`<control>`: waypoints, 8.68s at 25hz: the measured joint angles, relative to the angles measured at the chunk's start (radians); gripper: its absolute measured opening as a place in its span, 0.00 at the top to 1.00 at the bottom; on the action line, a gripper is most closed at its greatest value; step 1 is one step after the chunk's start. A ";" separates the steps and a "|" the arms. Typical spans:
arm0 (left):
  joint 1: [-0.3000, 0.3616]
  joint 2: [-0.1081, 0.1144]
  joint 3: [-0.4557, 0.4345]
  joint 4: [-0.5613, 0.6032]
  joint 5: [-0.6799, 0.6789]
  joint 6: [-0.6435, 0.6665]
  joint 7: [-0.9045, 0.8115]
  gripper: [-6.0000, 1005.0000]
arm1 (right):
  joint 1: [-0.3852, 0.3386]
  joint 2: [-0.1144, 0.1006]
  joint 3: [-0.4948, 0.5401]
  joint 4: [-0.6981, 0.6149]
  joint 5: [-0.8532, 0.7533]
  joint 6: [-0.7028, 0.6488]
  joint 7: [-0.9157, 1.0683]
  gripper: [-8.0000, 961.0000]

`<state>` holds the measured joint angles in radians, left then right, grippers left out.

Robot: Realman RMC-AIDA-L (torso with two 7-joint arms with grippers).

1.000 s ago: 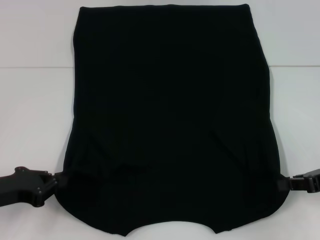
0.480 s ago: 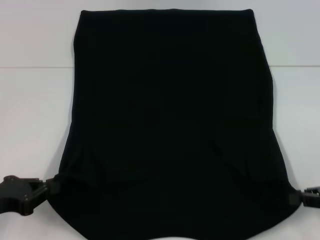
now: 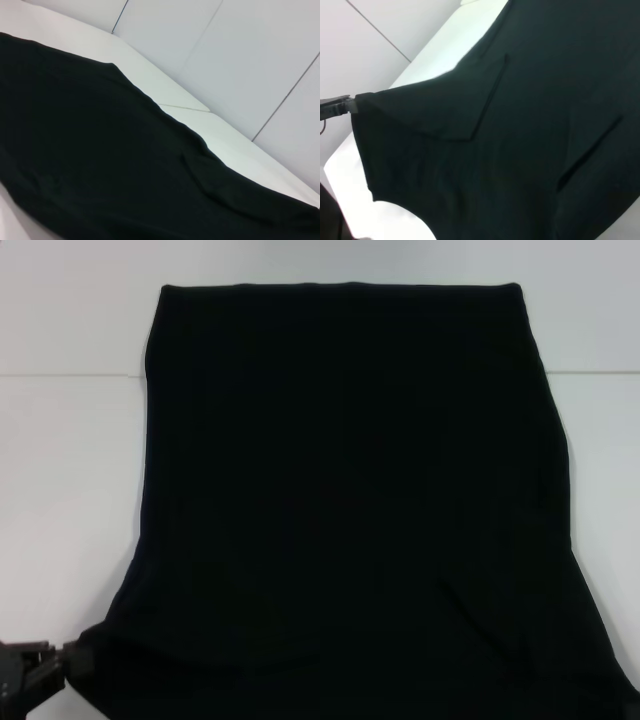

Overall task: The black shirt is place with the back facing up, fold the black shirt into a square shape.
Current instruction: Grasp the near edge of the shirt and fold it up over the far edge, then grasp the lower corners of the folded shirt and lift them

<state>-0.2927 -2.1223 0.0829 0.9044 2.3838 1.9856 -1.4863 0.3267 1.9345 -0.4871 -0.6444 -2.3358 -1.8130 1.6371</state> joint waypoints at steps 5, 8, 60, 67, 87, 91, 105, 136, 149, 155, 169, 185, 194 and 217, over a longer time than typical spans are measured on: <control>0.024 -0.008 -0.001 0.010 0.001 0.031 -0.009 0.98 | -0.049 0.000 0.020 -0.010 -0.001 -0.043 -0.032 0.93; 0.036 -0.011 0.003 0.012 0.001 0.037 -0.012 0.98 | -0.069 0.003 0.029 -0.023 -0.002 -0.066 -0.046 0.93; -0.566 0.130 0.220 -0.369 -0.013 -1.035 -0.239 0.98 | 0.489 -0.018 0.162 0.154 0.005 0.708 0.162 0.93; -0.604 0.131 0.226 -0.401 -0.012 -1.151 -0.225 0.98 | 0.540 -0.007 0.115 0.169 0.006 0.872 0.197 0.92; -0.617 0.070 0.381 -0.446 -0.012 -1.384 -0.217 0.86 | 0.552 0.040 0.094 0.236 0.009 1.044 0.195 0.87; -0.603 0.065 0.378 -0.445 -0.012 -1.407 -0.232 0.80 | 0.532 0.053 0.096 0.209 0.014 1.059 0.187 0.69; -0.404 0.029 0.387 -0.124 -0.071 -0.779 -0.418 0.24 | 0.363 0.057 0.090 0.101 0.231 0.692 0.072 0.29; -0.323 0.016 0.471 -0.196 0.041 -0.828 -0.421 0.17 | 0.299 0.020 0.080 0.086 0.238 0.357 0.047 0.28; -0.326 0.015 0.482 -0.193 0.050 -0.851 -0.413 0.37 | 0.287 0.019 0.080 0.086 0.237 0.357 0.047 0.28; -0.330 0.017 0.485 -0.191 0.051 -0.850 -0.411 0.62 | 0.282 0.003 0.073 0.086 0.174 0.418 0.105 0.29; -0.336 0.021 0.485 -0.188 0.051 -0.839 -0.411 0.99 | 0.300 -0.003 0.065 0.069 -0.057 0.564 0.312 0.30; -0.335 0.021 0.485 -0.186 0.051 -0.840 -0.411 0.99 | 0.336 0.022 -0.036 0.143 -0.080 0.686 0.362 0.31; -0.335 0.022 0.485 -0.186 0.052 -0.840 -0.410 0.99 | 0.345 0.032 -0.054 0.153 -0.080 0.714 0.374 0.32; -0.335 0.022 0.482 -0.186 0.052 -0.839 -0.414 0.99 | 0.329 0.032 -0.045 0.144 -0.072 0.710 0.338 0.97</control>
<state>-0.6273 -2.0999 0.5645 0.7182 2.4360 1.1470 -1.9000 0.6553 1.9662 -0.5326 -0.5004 -2.4079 -1.1026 1.9751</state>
